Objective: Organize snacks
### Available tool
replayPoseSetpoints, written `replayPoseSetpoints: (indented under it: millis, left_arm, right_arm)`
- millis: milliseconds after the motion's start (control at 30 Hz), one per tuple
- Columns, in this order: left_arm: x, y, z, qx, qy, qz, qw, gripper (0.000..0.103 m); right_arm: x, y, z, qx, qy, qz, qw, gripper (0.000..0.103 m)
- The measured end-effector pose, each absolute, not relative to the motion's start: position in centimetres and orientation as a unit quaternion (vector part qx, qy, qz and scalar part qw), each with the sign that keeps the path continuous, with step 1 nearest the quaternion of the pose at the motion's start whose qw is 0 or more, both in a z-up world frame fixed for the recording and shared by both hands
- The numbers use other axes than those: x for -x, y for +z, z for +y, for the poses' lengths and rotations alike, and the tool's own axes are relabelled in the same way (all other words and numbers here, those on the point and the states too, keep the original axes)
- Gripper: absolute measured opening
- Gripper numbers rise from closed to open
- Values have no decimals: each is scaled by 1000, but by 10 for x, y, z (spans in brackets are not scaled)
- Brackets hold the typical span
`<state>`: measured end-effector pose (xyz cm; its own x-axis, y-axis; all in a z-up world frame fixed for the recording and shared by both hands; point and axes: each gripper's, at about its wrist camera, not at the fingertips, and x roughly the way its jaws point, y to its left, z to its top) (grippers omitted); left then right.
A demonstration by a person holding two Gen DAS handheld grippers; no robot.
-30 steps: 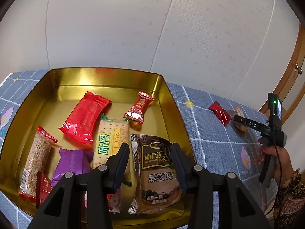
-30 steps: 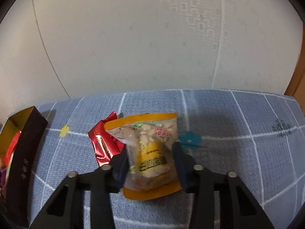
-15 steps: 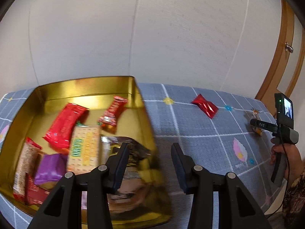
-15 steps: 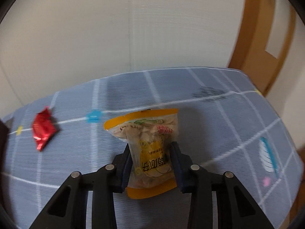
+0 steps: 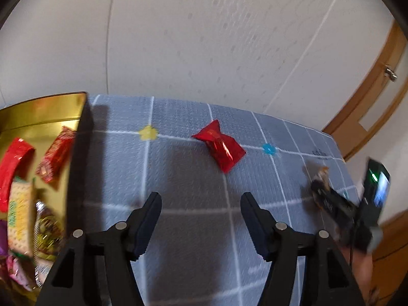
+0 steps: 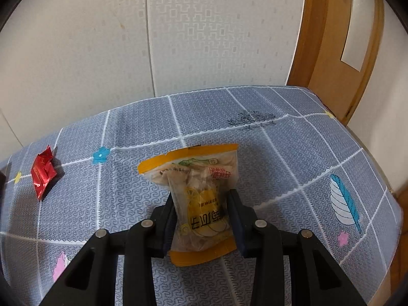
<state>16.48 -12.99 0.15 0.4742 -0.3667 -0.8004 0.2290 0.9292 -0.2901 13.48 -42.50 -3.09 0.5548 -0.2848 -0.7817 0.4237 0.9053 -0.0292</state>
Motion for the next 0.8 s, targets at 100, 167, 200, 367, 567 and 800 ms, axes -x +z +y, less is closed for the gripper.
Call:
replayPoseSetpoints:
  millis: [100, 167, 200, 367, 567, 800]
  left_arm:
    - [-179, 1, -144, 60, -146, 481, 862, 65]
    - [-191, -2, -159, 55, -129, 479, 867, 65]
    - [-197, -6, -167, 52, -122, 480, 867, 65]
    - [-226, -23, -194, 31, -105, 496, 861, 65]
    - [-248, -44, -209, 9, -75, 514, 855, 67]
    - [-238, -53, -218, -38, -95, 474, 875, 63]
  right_arm:
    - [-134, -31, -426, -81, -210, 428, 875, 38]
    - [-133, -31, -427, -81, -215, 430, 873, 38]
    - [-133, -31, -429, -82, -216, 430, 873, 38]
    - [-128, -31, -434, -88, -215, 431, 872, 38]
    - [-129, -31, -434, -93, -214, 431, 872, 39]
    - [-130, -32, -435, -105, -208, 430, 872, 39]
